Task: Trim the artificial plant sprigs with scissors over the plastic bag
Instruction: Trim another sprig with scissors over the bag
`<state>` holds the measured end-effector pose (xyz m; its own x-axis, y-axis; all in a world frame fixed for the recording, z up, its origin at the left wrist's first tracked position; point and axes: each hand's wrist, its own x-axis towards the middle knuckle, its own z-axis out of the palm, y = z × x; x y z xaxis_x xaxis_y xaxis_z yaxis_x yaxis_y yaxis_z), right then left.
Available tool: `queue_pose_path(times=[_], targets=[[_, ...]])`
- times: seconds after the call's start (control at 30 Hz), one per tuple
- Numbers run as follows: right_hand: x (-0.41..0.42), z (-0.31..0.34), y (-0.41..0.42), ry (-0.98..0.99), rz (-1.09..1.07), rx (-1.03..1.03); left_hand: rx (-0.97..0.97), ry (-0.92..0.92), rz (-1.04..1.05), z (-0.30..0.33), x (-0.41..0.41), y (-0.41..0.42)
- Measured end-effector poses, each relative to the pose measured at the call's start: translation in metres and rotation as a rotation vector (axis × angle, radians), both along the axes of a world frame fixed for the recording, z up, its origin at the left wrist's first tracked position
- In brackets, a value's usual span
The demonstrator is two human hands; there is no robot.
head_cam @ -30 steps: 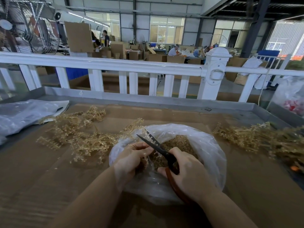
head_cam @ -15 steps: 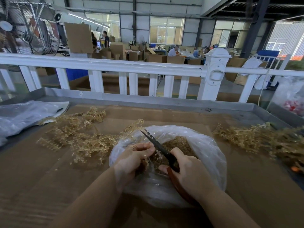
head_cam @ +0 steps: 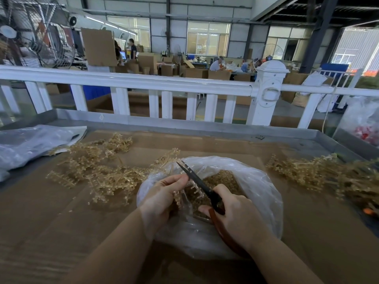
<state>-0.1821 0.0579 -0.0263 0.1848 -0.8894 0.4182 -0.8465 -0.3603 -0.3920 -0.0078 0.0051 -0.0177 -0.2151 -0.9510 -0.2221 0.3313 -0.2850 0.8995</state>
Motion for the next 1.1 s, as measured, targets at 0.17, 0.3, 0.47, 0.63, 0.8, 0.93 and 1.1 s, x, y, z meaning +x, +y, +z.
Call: queue_pose_path(times=[0.17,0.3,0.47,0.63,0.8,0.93,1.1], targets=[[0.0016,0.0000,0.0023,-0.005,-0.002,-0.010,-0.006,0.028,-0.059,-0.0004,0.0019,-0.0003],[0.0034,0.0017,0.0029,-0.015,0.003,-0.012,-0.029,0.002,-0.056,-0.0024,0.0030,-0.0007],[0.0031,0.0028,0.0019,0.001,0.012,-0.005,-0.030,-0.012,-0.082,-0.0036,0.0040,-0.0017],[0.0024,0.0034,0.0010,0.020,0.015,0.000,-0.025,-0.026,-0.099,-0.0030,0.0046,-0.0009],[0.0023,0.0026,0.0027,-0.010,0.004,-0.006,-0.039,-0.054,-0.111,-0.0042,0.0035,0.0002],[0.0021,0.0036,0.0032,-0.020,0.013,-0.001,-0.039,-0.092,-0.109,-0.0054,0.0051,-0.0005],[0.0012,0.0038,0.0031,-0.052,0.017,0.009,-0.011,-0.112,-0.080,-0.0047,0.0054,-0.0001]])
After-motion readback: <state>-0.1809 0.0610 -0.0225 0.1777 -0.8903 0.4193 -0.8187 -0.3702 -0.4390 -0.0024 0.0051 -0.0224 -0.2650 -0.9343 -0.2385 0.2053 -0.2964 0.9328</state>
